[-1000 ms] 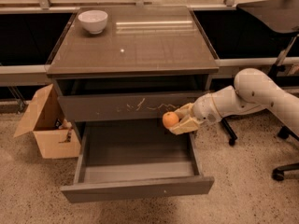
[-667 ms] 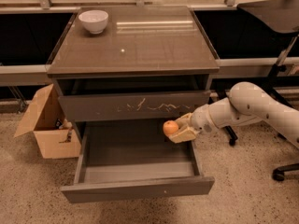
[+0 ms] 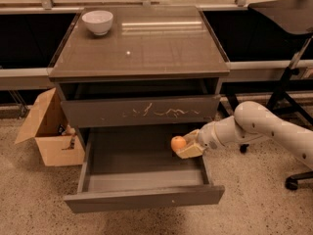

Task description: Place orange into middle drawer

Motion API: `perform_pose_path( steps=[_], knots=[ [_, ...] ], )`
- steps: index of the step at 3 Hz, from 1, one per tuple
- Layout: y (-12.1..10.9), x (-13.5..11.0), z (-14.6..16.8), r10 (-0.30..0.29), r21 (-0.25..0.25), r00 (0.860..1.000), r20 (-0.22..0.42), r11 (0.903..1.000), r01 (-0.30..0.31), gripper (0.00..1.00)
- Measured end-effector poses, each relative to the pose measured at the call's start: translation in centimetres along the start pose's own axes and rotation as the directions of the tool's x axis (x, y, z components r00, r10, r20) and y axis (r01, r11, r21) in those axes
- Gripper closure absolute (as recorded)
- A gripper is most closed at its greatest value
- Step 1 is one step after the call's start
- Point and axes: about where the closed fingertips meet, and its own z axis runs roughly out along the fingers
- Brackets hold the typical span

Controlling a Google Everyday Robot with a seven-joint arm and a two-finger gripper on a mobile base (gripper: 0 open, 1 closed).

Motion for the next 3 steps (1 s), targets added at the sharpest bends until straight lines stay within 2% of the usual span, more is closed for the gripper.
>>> perform_pose_path(
  steps=[2, 3],
  knots=[
    [-1.0, 4.3, 3.6, 0.077, -0.008, 0.996, -0.043, 0.9970, -0.077, 1.00],
    [-2.6, 6.8, 6.9, 0.123, 0.034, 0.987, -0.100, 0.9921, -0.120, 0.98]
  ],
)
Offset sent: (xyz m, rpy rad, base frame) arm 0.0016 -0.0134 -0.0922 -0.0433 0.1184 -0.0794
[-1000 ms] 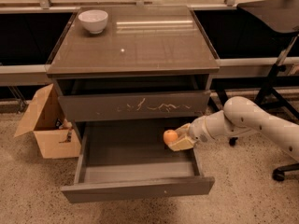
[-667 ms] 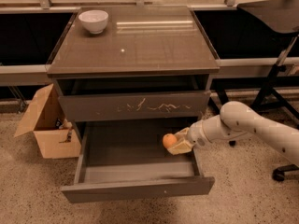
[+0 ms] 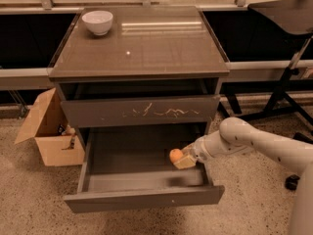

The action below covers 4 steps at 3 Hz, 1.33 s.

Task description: Place orange into middle drawer

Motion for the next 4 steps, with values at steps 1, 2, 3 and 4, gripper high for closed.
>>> perform_pose_path(
  steps=[1, 2, 3, 4],
  knots=[
    [-1.0, 0.4, 2.2, 0.010, 0.013, 0.999, -0.035, 0.9999, -0.010, 0.77],
    [-2.3, 0.5, 4.1, 0.008, 0.020, 0.998, -0.064, 0.9998, -0.007, 0.53],
    [-3.3, 0.4, 5.5, 0.005, 0.011, 0.998, -0.070, 0.9999, -0.005, 0.30],
    [-4.2, 0.3, 6.6, 0.005, -0.006, 0.998, -0.062, 1.0000, -0.006, 0.01]
  ],
)
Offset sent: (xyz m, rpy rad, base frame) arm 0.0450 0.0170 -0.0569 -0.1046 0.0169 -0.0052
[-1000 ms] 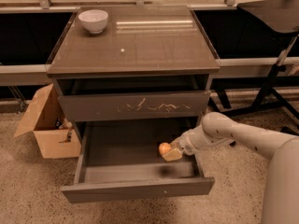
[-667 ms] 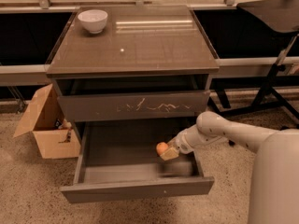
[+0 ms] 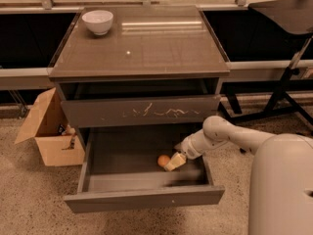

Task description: Place orange into middle drawer

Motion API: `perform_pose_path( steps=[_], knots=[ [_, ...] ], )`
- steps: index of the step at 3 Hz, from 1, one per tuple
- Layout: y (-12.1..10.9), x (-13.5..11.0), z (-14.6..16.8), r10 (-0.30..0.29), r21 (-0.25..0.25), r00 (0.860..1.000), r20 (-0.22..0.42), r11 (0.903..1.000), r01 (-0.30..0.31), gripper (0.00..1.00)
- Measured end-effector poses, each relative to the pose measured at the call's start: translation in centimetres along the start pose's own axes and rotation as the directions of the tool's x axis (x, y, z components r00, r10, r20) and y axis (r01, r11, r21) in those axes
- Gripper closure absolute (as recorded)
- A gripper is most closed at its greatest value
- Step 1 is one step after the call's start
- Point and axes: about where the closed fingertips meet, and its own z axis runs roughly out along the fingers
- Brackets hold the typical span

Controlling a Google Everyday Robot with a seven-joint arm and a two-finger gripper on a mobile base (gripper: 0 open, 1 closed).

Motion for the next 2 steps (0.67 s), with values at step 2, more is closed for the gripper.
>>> perform_pose_path(
  steps=[2],
  knots=[
    [-0.7, 0.9, -3.3, 0.026, 0.081, 0.999, 0.034, 0.9963, -0.029, 0.00]
  ],
)
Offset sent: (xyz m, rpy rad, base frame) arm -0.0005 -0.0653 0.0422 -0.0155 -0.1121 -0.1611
